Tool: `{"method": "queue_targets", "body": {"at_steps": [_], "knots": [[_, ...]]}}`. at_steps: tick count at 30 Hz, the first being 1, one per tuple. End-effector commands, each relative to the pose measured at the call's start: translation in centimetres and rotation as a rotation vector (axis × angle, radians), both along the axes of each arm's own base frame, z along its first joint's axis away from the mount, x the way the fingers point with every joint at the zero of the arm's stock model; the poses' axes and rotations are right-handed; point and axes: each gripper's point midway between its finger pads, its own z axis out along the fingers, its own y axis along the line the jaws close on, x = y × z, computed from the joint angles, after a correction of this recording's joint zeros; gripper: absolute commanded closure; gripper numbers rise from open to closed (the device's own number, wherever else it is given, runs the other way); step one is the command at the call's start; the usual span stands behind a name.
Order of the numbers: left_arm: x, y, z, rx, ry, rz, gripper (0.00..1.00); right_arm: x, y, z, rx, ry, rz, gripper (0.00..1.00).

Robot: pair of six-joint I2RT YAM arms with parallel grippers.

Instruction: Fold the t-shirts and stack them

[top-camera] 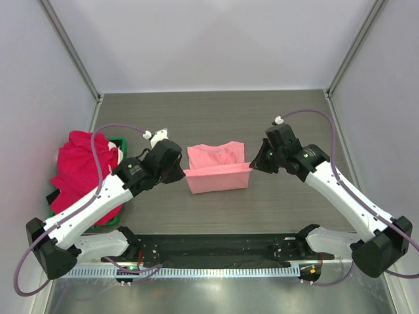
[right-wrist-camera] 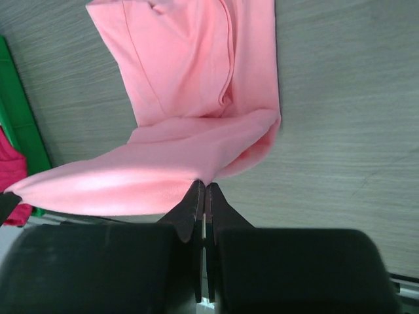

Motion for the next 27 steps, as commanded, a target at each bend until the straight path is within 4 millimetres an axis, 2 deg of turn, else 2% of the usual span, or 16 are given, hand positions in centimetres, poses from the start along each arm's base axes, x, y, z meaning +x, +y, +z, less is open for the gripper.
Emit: {"method": "queue_targets", "body": {"at_steps": [1, 2, 3, 12, 13, 14, 15, 16, 19, 23, 24, 27], "knots": [[2.7, 1.9, 0.6, 0.057, -0.015, 0.011, 1.0, 3.0, -1.5, 1.3, -0.107, -0.067, -0.019, 0.99], [3.4, 1.8, 0.8, 0.046, -0.021, 0.011, 1.0, 3.7, -1.4, 0.8, -0.119, -0.049, -0.019, 0.99], [4.0, 2.0, 0.7, 0.046, -0.017, 0.015, 1.0, 4.6, -1.6, 1.3, -0.115, -0.059, -0.029, 0.99], [10.7, 2.5, -0.5, 0.035, 0.041, 0.034, 1.0, 10.6, -1.9, 0.9, -0.115, -0.042, -0.016, 0.99], [11.3, 2.6, -0.7, 0.041, 0.047, 0.038, 1.0, 11.3, -2.1, -0.1, -0.129, -0.023, -0.019, 0.99], [12.0, 2.4, -1.5, 0.053, 0.067, 0.037, 1.0, 11.5, -1.5, -0.3, -0.104, -0.008, 0.006, 0.99], [12.9, 2.7, -1.4, 0.056, 0.061, 0.043, 1.0, 12.1, -1.3, -0.1, -0.107, -0.017, 0.015, 0.99], [13.5, 2.7, -1.5, 0.058, 0.064, 0.043, 1.0, 12.7, -1.3, -1.2, -0.118, 0.008, 0.019, 0.99], [15.4, 2.8, -2.5, 0.064, 0.094, 0.047, 1.0, 14.2, -1.2, -1.6, -0.12, 0.01, 0.024, 0.99], [17.1, 2.9, -4.8, 0.074, 0.155, 0.057, 1.0, 16.5, -1.1, -3.3, -0.118, 0.041, 0.03, 0.99], [17.5, 3.1, -4.4, 0.07, 0.145, 0.061, 1.0, 16.9, -1.2, -3.6, -0.12, 0.044, 0.029, 0.99], [18.8, 3.3, -5.9, 0.072, 0.179, 0.075, 1.0, 18.4, -1.0, -4.8, -0.121, 0.062, 0.035, 0.99]]}}
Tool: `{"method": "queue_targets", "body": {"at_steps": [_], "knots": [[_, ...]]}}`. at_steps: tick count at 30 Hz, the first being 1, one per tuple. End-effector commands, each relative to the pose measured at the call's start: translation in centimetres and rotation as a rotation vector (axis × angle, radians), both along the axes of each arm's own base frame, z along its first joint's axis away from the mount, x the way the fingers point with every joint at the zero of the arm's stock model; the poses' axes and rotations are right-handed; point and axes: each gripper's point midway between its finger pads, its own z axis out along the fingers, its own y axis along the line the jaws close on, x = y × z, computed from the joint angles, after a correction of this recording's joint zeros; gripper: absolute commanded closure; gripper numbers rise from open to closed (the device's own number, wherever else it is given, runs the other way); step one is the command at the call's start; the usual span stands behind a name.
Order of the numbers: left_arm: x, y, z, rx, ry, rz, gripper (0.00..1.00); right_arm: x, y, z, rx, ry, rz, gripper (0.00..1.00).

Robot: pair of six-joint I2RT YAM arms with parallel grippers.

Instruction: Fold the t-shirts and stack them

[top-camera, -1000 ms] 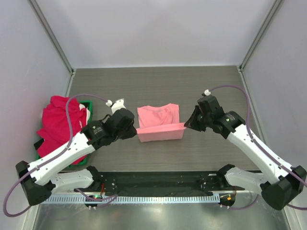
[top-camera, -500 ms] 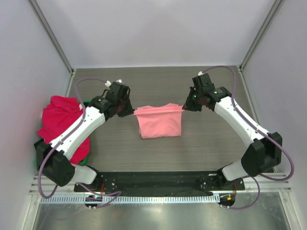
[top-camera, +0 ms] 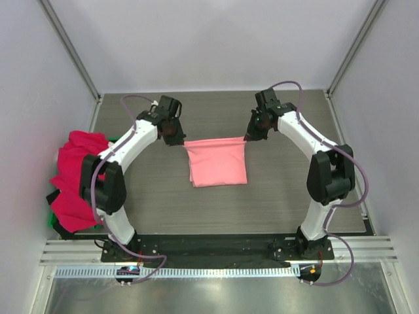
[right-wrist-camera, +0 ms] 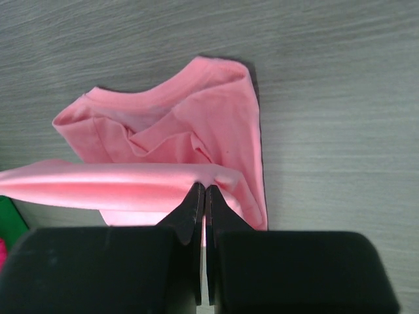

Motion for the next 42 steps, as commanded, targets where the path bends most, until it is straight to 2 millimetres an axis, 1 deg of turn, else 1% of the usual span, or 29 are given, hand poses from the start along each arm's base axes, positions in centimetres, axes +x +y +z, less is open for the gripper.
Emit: {"method": "queue_targets", "body": {"at_steps": [1, 3, 4, 5, 6, 7, 8, 9, 11, 12, 13, 14, 15, 17, 18, 19, 20, 21, 22, 24, 25, 26, 27, 28, 29, 32, 36, 40, 42], "knots": [[2.1, 1.5, -0.8, 0.039, 0.01, 0.014, 1.0, 3.2, -1.1, 0.4, -0.033, -0.054, -0.001, 0.99], [3.6, 2.1, -1.3, 0.039, 0.024, 0.035, 0.99, 4.8, -0.9, -0.7, -0.035, -0.04, 0.0, 0.95], [4.1, 2.4, -1.7, 0.036, 0.043, 0.041, 0.91, 5.6, -1.1, -1.1, -0.035, -0.036, -0.009, 0.83], [5.8, 1.6, -2.5, 0.001, 0.067, 0.031, 0.84, 6.3, -0.8, -1.4, -0.022, -0.028, -0.002, 0.67], [6.9, 2.3, -2.8, -0.023, 0.089, 0.047, 0.73, 8.3, -0.4, -2.1, -0.017, -0.023, 0.001, 0.35], [6.6, 2.6, -4.0, -0.026, 0.17, 0.048, 0.6, 9.3, -0.6, -2.0, -0.014, -0.023, 0.001, 0.26], [7.1, 2.2, -5.7, -0.056, 0.241, 0.038, 0.54, 9.0, -0.9, -2.8, -0.031, 0.039, 0.003, 0.21], [8.9, 2.2, -3.8, -0.07, 0.199, 0.026, 0.5, 10.6, -0.8, -0.4, -0.027, -0.009, 0.006, 0.19], [8.7, 2.5, -2.3, -0.048, 0.202, 0.005, 0.44, 10.6, -1.1, 0.7, -0.039, -0.022, 0.002, 0.18], [8.1, 2.6, -1.8, -0.039, 0.2, -0.004, 0.43, 9.6, -1.4, -0.3, -0.045, 0.004, -0.002, 0.18], [7.9, 2.7, -1.3, -0.041, 0.176, -0.007, 0.41, 9.1, -1.6, 0.2, -0.037, -0.014, -0.006, 0.18], [7.4, 2.9, -0.3, -0.045, 0.151, -0.005, 0.41, 9.1, -1.3, 2.5, -0.009, -0.098, -0.001, 0.18], [6.5, 3.0, 1.8, -0.058, 0.106, -0.009, 0.41, 7.2, -1.5, 0.5, -0.01, -0.049, 0.008, 0.16], [4.0, 3.3, 1.1, -0.065, 0.12, -0.016, 0.4, 6.3, -1.3, 1.0, 0.018, -0.083, 0.032, 0.16], [2.9, 3.5, 3.2, -0.079, 0.073, -0.022, 0.41, 4.7, -1.0, -0.9, 0.042, -0.031, 0.058, 0.16], [0.9, 3.7, 1.6, -0.064, 0.115, -0.034, 0.41, 4.4, -0.7, -1.3, 0.057, -0.036, 0.075, 0.16], [-0.2, 3.8, 1.5, -0.058, 0.117, -0.046, 0.41, 3.9, -0.5, -1.6, 0.075, -0.028, 0.091, 0.17], [-1.2, 3.9, 1.9, -0.054, 0.106, -0.055, 0.4, 2.8, -0.2, -2.9, 0.093, 0.003, 0.108, 0.17], [-2.5, 4.1, 3.0, -0.055, 0.074, -0.068, 0.41, 2.3, 0.4, -3.1, 0.128, 0.012, 0.131, 0.18], [-5.6, 4.7, 1.6, -0.02, 0.106, -0.097, 0.41, 1.8, 0.7, -4.0, 0.146, 0.009, 0.153, 0.2], [-6.8, 5.2, 3.0, -0.013, 0.061, -0.098, 0.41, 1.7, 0.7, -4.3, 0.148, 0.011, 0.159, 0.2], [-8.6, 5.8, 1.6, 0.008, 0.095, -0.105, 0.41, 1.7, 0.6, -4.6, 0.144, 0.008, 0.167, 0.23], [-9.5, 6.3, 1.4, 0.02, 0.095, -0.099, 0.41, 1.7, 0.7, -5.3, 0.14, 0.02, 0.175, 0.24], [-10.6, 6.7, 2.7, 0.017, 0.051, -0.098, 0.41, 1.7, 0.7, -5.6, 0.138, 0.024, 0.18, 0.26], [-12.0, 7.3, 1.5, 0.034, 0.076, -0.101, 0.41, 1.8, 0.7, -6.1, 0.136, 0.031, 0.187, 0.29], [-13.8, 8.3, 2.7, 0.045, 0.006, -0.091, 0.41, 2.1, 0.9, -7.7, 0.135, 0.056, 0.199, 0.36], [-15.5, 9.5, 2.7, 0.079, -0.043, -0.092, 0.4, 2.8, 0.9, -9.1, 0.123, 0.069, 0.206, 0.4], [-15.5, 9.7, 3.6, 0.072, -0.106, -0.08, 0.4, 2.9, 0.8, -11.1, 0.101, 0.098, 0.212, 0.42], [-15.3, 9.9, 3.8, 0.068, -0.144, -0.062, 0.4, 3.2, 0.8, -11.5, 0.102, 0.1, 0.213, 0.46]]}}
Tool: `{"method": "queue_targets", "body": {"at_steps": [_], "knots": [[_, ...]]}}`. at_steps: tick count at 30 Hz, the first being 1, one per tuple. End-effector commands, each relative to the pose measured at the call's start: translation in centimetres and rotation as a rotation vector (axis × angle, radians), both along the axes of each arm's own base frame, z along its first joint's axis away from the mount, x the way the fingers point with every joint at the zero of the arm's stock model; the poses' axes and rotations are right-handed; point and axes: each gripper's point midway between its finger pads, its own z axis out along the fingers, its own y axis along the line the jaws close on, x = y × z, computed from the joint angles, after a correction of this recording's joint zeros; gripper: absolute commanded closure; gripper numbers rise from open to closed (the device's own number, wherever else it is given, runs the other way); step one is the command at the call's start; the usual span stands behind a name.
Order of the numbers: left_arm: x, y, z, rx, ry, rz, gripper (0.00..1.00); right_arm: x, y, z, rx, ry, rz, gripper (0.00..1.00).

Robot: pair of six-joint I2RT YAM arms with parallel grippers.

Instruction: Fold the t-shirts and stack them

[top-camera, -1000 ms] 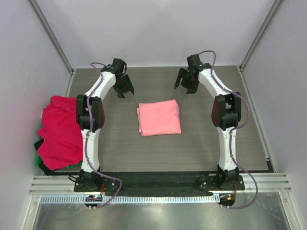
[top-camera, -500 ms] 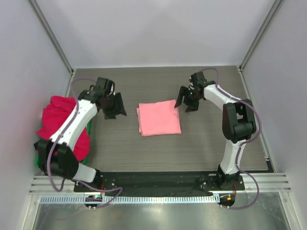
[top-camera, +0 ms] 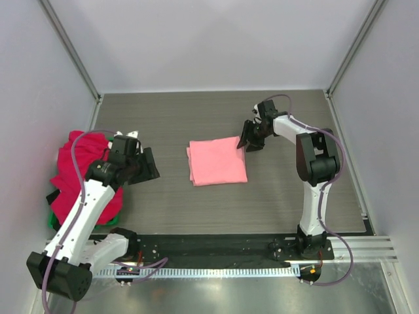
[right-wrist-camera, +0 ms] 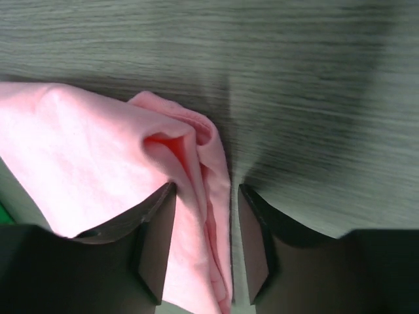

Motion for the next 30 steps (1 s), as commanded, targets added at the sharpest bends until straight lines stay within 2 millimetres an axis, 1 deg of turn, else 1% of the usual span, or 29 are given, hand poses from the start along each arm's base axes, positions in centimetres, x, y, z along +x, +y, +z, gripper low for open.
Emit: {"method": "queue_targets", "body": {"at_steps": [1, 4, 5, 6, 7, 8, 9, 12, 13, 14, 15, 16, 17, 19, 20, 22, 24, 25, 26, 27, 28, 29, 30], "knots": [[0.8, 0.3, 0.5, 0.008, -0.083, 0.008, 0.4, 0.9, 0.1, -1.4, -0.02, -0.02, 0.027, 0.52], [0.8, 0.5, 0.9, 0.003, -0.113, 0.015, 0.4, 0.6, 0.2, -2.1, -0.012, -0.009, 0.032, 0.62], [0.9, 0.5, 0.9, 0.003, -0.119, 0.014, 0.4, 0.4, 0.2, -2.3, -0.011, -0.004, 0.034, 0.71], [0.9, 0.6, 1.0, 0.003, -0.131, 0.019, 0.39, 0.3, 0.1, -2.4, -0.013, -0.004, 0.034, 0.78], [0.9, 0.5, 1.0, 0.004, -0.129, 0.017, 0.39, 0.3, 0.1, -2.5, -0.015, -0.003, 0.034, 0.9], [0.9, 0.6, 1.0, 0.004, -0.131, 0.018, 0.39, 0.4, 0.0, -2.3, -0.017, -0.01, 0.033, 0.95], [0.9, 0.6, 1.0, 0.006, -0.131, 0.019, 0.39, 0.5, -0.2, -2.0, -0.018, -0.016, 0.026, 0.99], [0.9, 0.6, 1.0, 0.004, -0.134, 0.018, 0.39, 1.2, -0.9, -0.8, -0.028, -0.044, 0.004, 0.99], [1.0, 0.6, 1.1, 0.003, -0.137, 0.02, 0.39, 1.3, -1.6, -0.5, -0.04, -0.043, -0.007, 0.99], [1.0, 0.7, 1.0, 0.006, -0.138, 0.023, 0.39, 2.1, -2.5, 0.0, -0.091, -0.071, -0.021, 0.99], [1.0, 0.6, 1.0, 0.005, -0.139, 0.022, 0.39, 2.5, -3.4, 0.3, -0.125, -0.08, -0.029, 0.99], [1.0, 0.7, 1.0, 0.006, -0.139, 0.022, 0.39, 2.3, -4.6, 0.4, -0.174, -0.066, -0.043, 0.99], [1.0, 0.7, 1.0, 0.007, -0.14, 0.024, 0.39, 3.5, -6.3, 1.1, -0.257, -0.104, -0.065, 0.99], [1.0, 0.7, 1.0, 0.008, -0.142, 0.025, 0.39, 4.0, -8.8, 1.7, -0.364, -0.113, -0.108, 0.99], [1.0, 0.7, 1.0, 0.008, -0.143, 0.026, 0.39, 5.2, -11.3, 2.6, -0.471, -0.147, -0.168, 0.99], [1.0, 0.8, 1.0, 0.01, -0.144, 0.027, 0.39, 5.9, -13.3, 3.3, -0.55, -0.172, -0.195, 0.99], [1.0, 0.8, 1.2, 0.008, -0.149, 0.029, 0.39, 7.2, -16.4, 4.5, -0.675, -0.213, -0.253, 0.99], [1.0, 0.7, 1.1, 0.007, -0.148, 0.026, 0.39, 7.6, -17.5, 4.9, -0.718, -0.222, -0.276, 0.99], [1.0, 0.8, 1.1, 0.007, -0.149, 0.028, 0.39, 8.5, -18.9, 5.1, -0.744, -0.232, -0.307, 0.99], [1.0, 0.8, 1.1, 0.006, -0.149, 0.027, 0.39, 9.0, -20.1, 5.4, -0.786, -0.24, -0.336, 0.99], [1.0, 0.7, 1.0, 0.005, -0.147, 0.024, 0.39, 10.3, -21.0, 6.6, -0.793, -0.274, -0.367, 0.99], [1.0, 0.7, 1.1, 0.005, -0.147, 0.022, 0.39, 10.9, -21.8, 5.9, -0.808, -0.265, -0.381, 0.99], [1.0, 0.7, 1.0, 0.006, -0.144, 0.022, 0.39, 11.5, -23.3, 6.1, -0.818, -0.269, -0.417, 0.99]]}}
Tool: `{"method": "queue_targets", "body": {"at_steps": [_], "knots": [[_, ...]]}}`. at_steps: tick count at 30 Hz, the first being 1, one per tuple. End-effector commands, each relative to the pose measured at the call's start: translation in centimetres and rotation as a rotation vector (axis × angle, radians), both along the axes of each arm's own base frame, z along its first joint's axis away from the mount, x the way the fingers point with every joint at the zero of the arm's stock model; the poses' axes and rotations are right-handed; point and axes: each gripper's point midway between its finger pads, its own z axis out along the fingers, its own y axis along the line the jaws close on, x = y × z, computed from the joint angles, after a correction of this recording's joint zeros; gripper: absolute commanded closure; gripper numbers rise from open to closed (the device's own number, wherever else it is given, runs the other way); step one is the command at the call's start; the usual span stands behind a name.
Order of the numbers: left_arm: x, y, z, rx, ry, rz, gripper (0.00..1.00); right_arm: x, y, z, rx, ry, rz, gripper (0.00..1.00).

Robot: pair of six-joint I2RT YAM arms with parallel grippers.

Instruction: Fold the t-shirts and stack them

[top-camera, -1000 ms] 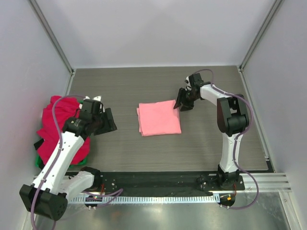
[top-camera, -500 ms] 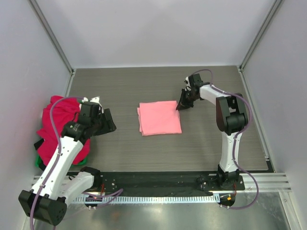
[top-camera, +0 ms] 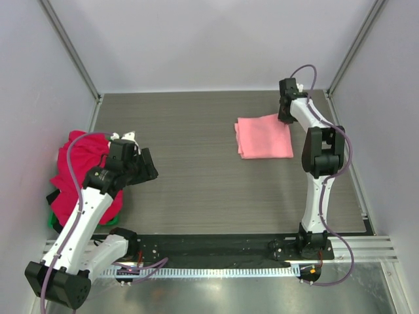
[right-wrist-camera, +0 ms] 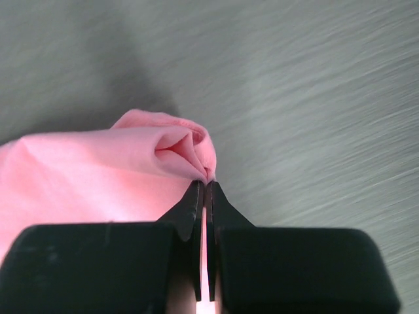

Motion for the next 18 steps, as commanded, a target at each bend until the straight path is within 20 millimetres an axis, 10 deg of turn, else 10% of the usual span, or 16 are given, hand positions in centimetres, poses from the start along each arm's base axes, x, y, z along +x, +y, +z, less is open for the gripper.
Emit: {"method": "queue_targets", "body": {"at_steps": [1, 18], "knots": [[0.7, 0.0, 0.5, 0.002, -0.042, -0.001, 0.39, 3.0, -5.9, 2.4, -0.177, -0.092, -0.128, 0.99], [0.8, 1.0, -0.3, 0.04, -0.016, 0.044, 0.39, 15.0, -16.8, 5.0, -0.262, -0.496, -0.373, 0.99]]}}
